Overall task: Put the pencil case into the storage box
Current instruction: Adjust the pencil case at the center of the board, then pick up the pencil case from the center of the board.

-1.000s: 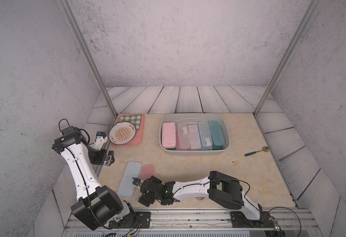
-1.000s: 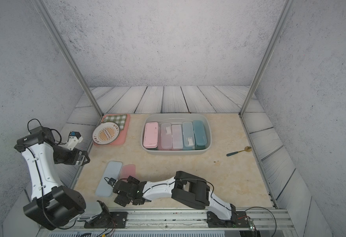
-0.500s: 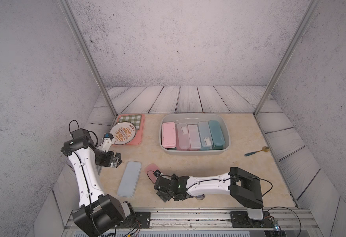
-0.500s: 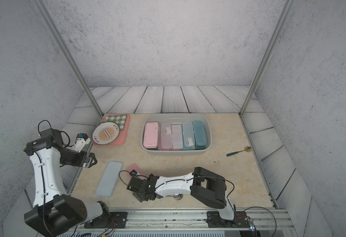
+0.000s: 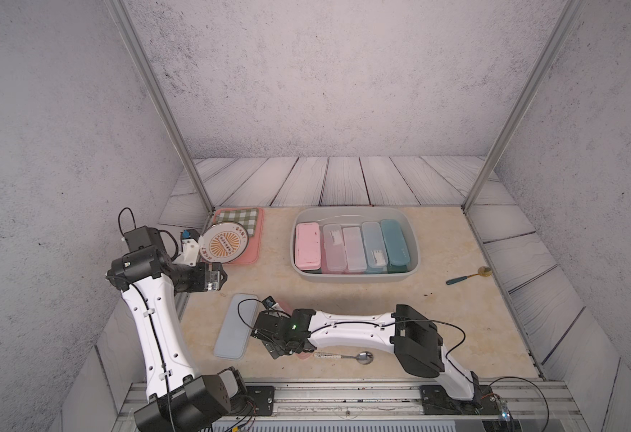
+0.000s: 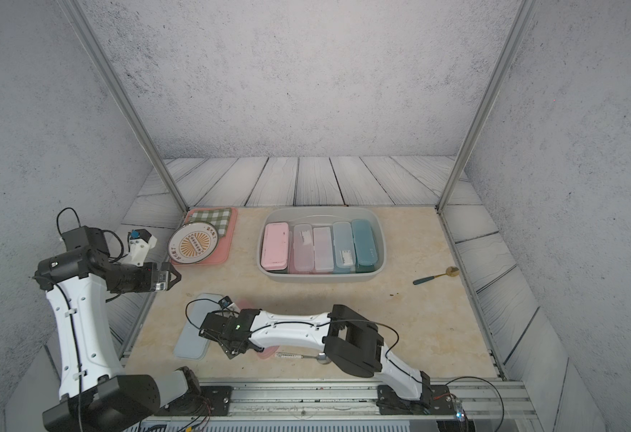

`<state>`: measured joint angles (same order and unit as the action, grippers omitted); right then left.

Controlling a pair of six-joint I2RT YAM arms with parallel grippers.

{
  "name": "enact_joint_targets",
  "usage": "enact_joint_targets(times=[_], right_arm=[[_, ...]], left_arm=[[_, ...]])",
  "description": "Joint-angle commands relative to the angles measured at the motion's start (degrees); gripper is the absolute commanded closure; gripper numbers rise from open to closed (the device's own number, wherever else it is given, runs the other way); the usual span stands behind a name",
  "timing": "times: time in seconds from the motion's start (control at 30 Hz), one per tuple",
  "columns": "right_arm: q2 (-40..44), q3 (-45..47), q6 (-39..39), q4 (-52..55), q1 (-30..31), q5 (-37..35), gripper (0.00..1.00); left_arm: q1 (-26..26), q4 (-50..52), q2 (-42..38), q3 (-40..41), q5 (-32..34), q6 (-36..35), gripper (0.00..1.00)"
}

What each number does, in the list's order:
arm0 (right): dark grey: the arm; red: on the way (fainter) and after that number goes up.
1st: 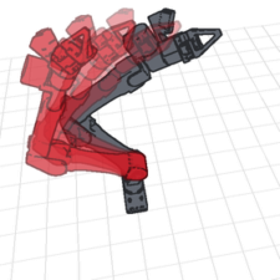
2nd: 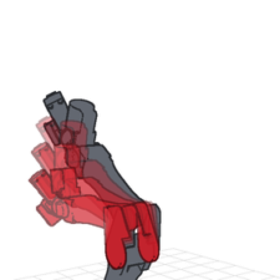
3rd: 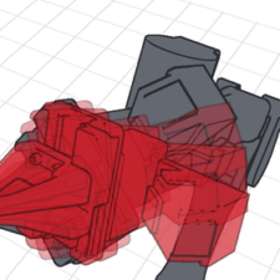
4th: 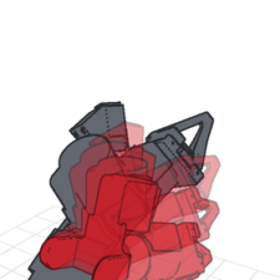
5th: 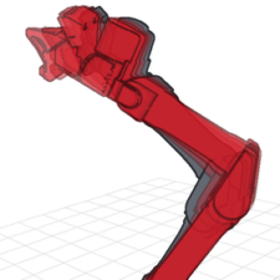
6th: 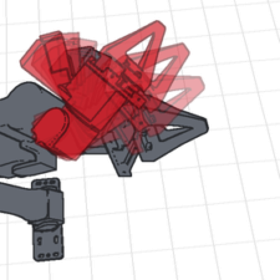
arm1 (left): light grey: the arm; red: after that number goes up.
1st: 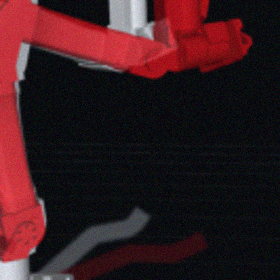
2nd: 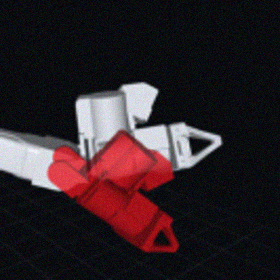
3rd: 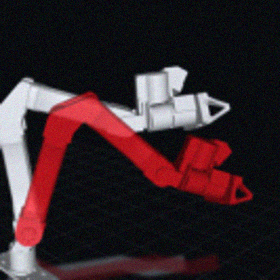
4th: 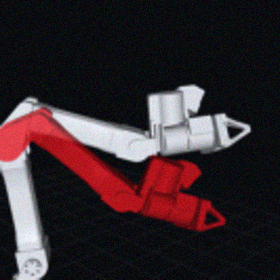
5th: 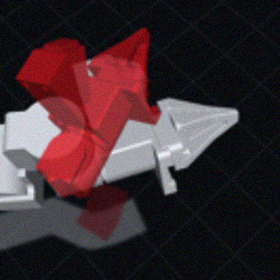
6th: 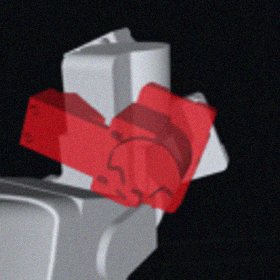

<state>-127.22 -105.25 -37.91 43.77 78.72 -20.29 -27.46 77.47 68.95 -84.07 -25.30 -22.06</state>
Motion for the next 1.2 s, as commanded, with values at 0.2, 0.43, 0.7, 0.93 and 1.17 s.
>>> enact_joint_targets(times=[0.2, 0.43, 0.7, 0.93, 1.17], right_arm=[[-3.28, 0.63, 1.48, 0.27, -3.1, 4.0, 0.01], [-4.53, 1.78, 2.63, -3.71, -5.64, 8.72, 0.02], [-6.55, 1.34, 3.44, -3.45, -6.03, 10.19, 0.09], [-7.2, 1.48, 3.81, -3.39, -5.99, 10.01, 0.19], [-3.33, 3.42, 2.99, -4.07, -5.99, 7.04, 0.28]], left_arm=[[0.48, -0.48, -0.55, -0.39, -1.22, 1.98, 0.02], [0.48, -1.57, -0.04, 0.69, -0.46, 2.11, 0.02], [0.48, -2.24, -0.04, 2.2, -0.19, 2.46, 0.02], [0.48, -2.15, -0.46, 2.69, -1.48, 1.85, 0.02], [0.48, 0.59, -1.84, 3.39, -6.63, -4.0, 0.02]])
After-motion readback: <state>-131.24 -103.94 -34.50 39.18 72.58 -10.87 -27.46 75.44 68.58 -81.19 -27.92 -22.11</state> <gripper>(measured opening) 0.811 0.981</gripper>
